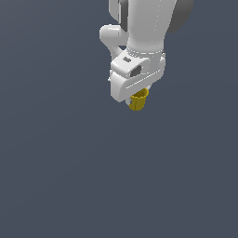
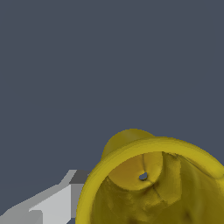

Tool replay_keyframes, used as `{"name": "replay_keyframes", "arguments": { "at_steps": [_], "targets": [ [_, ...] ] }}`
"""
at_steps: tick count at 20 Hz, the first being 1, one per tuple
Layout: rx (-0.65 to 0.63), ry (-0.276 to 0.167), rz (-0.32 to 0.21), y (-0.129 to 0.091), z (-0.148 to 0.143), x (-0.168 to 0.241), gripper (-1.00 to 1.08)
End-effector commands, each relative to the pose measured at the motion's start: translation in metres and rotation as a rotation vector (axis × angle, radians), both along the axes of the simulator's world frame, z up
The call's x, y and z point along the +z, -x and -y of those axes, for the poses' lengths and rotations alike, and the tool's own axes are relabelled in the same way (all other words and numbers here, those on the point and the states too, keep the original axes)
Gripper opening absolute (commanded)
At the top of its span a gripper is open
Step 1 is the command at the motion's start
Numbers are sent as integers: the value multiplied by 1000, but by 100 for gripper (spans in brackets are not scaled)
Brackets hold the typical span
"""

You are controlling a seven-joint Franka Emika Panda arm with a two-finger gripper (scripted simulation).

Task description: Pick up the object and move it to a goal position.

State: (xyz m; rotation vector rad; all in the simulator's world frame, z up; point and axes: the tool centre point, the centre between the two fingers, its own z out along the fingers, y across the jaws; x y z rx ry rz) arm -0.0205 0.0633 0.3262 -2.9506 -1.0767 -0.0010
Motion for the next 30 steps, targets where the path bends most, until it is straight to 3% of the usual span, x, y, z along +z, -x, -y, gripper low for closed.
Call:
{"name": "replay_keyframes", "arguments": {
  "at_steps": [1, 16, 30],
  "targets": [
    [-1, 0, 0, -5, -6, 24, -100],
    [-2, 0, 0, -33, -32, 125, -100],
    [-3, 1, 0, -49, -45, 176, -100]
  ]
}}
